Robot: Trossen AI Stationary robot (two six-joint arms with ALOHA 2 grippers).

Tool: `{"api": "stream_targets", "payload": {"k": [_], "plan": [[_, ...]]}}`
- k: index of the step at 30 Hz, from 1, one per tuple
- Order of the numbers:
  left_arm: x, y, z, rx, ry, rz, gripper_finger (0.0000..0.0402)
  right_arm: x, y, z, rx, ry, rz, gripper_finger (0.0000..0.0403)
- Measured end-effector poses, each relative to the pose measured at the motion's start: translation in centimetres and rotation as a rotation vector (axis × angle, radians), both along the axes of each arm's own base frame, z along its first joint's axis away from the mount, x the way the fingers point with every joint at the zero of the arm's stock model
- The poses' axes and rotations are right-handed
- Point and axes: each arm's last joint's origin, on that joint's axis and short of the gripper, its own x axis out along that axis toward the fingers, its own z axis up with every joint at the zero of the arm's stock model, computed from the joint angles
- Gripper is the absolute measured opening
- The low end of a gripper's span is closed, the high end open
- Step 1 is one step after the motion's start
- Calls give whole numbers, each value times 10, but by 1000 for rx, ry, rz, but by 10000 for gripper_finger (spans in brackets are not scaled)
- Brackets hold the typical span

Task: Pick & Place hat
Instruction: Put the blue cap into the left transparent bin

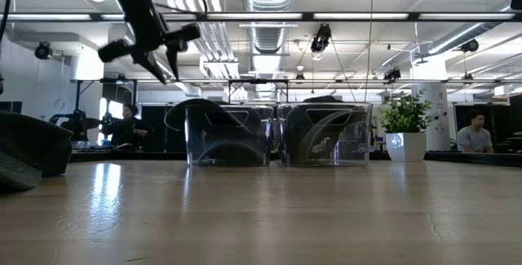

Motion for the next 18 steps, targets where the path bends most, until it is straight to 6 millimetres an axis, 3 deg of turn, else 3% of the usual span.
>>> {"api": "stream_targets", "payload": {"k": [3, 6, 9, 13, 18], "plan": [[-5, 21, -18, -83, -75, -65, 119, -1, -2, 2, 3, -8, 0, 130], [-19, 30, -39, -143, -97, -33, 119, -2, -2, 2, 3, -10, -1, 130], [-31, 29, -55, -165, -157, -37, 119, -2, -3, 2, 6, -8, -2, 130], [-38, 27, -73, -97, -389, -119, 119, -2, -3, 1, 6, -5, -6, 130], [-61, 21, -115, -140, -499, -46, 119, -3, -4, 1, 2, 1, -10, 130]]}}
